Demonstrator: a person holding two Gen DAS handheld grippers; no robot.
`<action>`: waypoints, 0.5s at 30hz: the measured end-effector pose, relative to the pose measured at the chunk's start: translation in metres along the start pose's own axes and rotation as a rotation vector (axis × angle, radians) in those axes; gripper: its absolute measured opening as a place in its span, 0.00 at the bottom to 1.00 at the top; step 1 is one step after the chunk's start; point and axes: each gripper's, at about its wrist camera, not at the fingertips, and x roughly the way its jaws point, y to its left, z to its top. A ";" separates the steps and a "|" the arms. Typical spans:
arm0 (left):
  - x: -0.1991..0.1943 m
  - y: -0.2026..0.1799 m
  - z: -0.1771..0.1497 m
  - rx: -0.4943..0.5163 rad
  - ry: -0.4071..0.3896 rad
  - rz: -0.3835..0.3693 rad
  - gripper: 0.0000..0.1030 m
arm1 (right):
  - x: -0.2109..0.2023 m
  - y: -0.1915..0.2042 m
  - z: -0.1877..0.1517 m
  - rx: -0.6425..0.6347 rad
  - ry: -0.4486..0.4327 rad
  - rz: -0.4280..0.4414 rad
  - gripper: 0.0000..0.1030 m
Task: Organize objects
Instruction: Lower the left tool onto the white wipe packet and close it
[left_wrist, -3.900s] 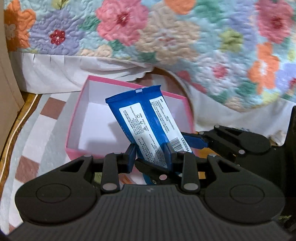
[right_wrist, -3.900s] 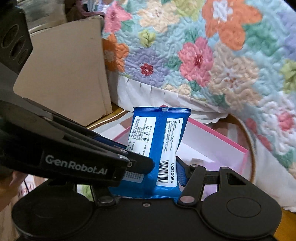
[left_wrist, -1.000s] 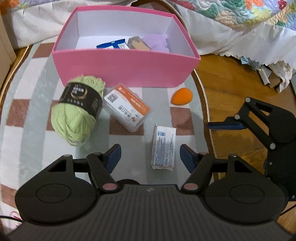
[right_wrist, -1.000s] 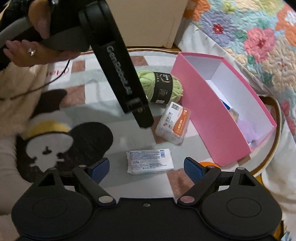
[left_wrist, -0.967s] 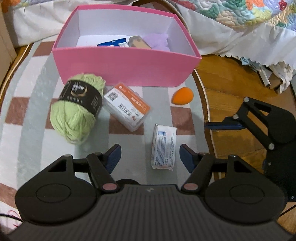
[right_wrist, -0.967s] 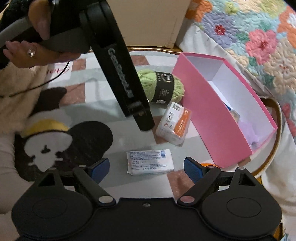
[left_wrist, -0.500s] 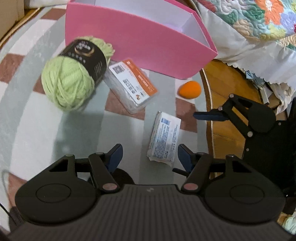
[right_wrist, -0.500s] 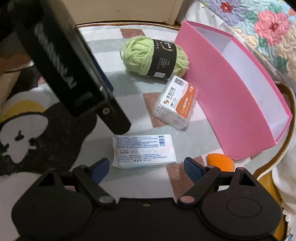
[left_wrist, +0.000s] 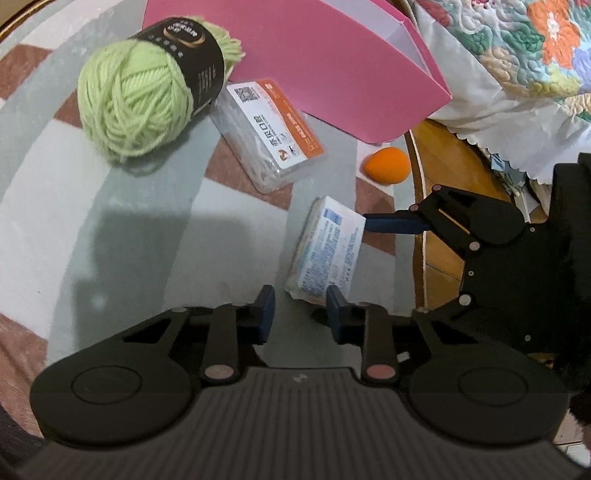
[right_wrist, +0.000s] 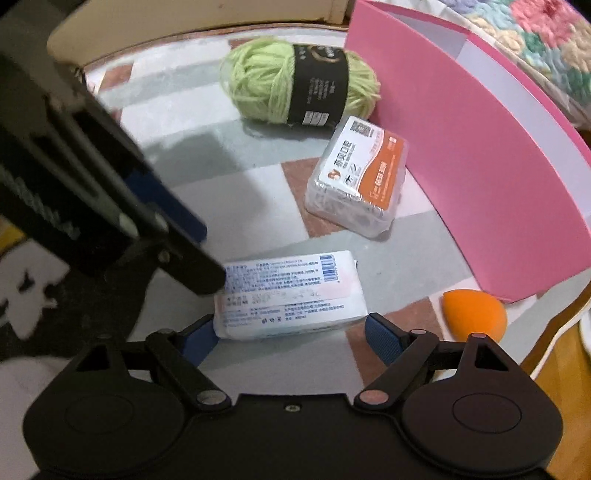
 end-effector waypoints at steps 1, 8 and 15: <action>0.001 0.000 -0.001 -0.002 -0.002 -0.009 0.24 | -0.001 0.000 -0.001 0.016 -0.010 0.003 0.81; 0.006 0.001 -0.005 -0.025 -0.018 -0.044 0.20 | 0.000 0.009 -0.008 0.174 -0.054 0.041 0.71; 0.014 0.000 -0.005 -0.042 0.000 -0.044 0.20 | 0.000 0.023 -0.007 0.041 -0.064 -0.115 0.87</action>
